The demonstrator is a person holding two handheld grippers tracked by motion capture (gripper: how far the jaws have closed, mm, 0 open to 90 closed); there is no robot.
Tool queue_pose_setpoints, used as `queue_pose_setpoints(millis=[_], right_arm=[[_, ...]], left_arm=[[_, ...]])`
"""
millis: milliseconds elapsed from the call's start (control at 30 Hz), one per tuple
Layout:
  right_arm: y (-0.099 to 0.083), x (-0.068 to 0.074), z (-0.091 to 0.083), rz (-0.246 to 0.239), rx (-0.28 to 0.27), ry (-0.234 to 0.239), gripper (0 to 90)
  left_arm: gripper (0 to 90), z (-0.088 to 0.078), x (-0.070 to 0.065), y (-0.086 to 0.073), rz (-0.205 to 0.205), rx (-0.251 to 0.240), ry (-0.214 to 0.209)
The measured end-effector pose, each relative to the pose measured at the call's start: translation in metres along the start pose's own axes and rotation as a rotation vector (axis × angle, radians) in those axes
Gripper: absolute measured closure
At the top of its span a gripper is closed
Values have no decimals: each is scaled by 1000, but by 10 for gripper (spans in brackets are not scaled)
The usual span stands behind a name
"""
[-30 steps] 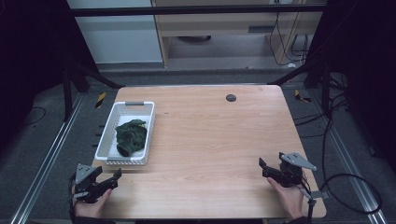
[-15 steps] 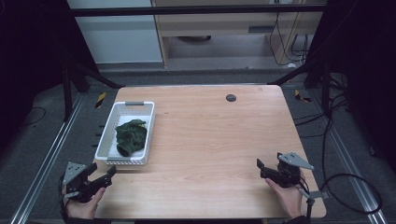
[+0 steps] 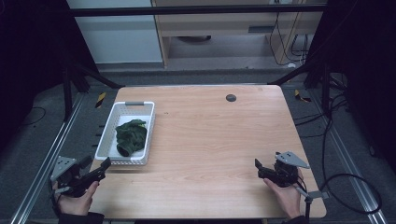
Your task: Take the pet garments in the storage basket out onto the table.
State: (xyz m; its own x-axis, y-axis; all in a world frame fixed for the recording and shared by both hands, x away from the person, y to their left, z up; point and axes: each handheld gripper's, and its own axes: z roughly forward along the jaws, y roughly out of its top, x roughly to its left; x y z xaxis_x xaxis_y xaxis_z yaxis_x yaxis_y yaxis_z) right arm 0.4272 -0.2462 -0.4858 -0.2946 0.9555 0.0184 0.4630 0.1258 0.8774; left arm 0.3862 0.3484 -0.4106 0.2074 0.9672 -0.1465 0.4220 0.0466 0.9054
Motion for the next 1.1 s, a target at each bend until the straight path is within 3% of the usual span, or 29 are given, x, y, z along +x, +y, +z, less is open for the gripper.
queue_pose_setpoints(millis=[233, 400, 533, 1100], right_arm=[[0, -2, 0, 1, -1, -12, 124], [0, -3, 0, 6, 1, -12, 123], [0, -2, 0, 5, 3, -10, 122], [0, -2, 2, 5, 15, -5, 116]], left_arm=[[241, 10, -8, 22, 22, -22, -22], [240, 22, -13, 32, 61, -6, -25], [235, 30, -15, 40, 71, 5, -24], [223, 63, -6, 72, 93, 73, -15]])
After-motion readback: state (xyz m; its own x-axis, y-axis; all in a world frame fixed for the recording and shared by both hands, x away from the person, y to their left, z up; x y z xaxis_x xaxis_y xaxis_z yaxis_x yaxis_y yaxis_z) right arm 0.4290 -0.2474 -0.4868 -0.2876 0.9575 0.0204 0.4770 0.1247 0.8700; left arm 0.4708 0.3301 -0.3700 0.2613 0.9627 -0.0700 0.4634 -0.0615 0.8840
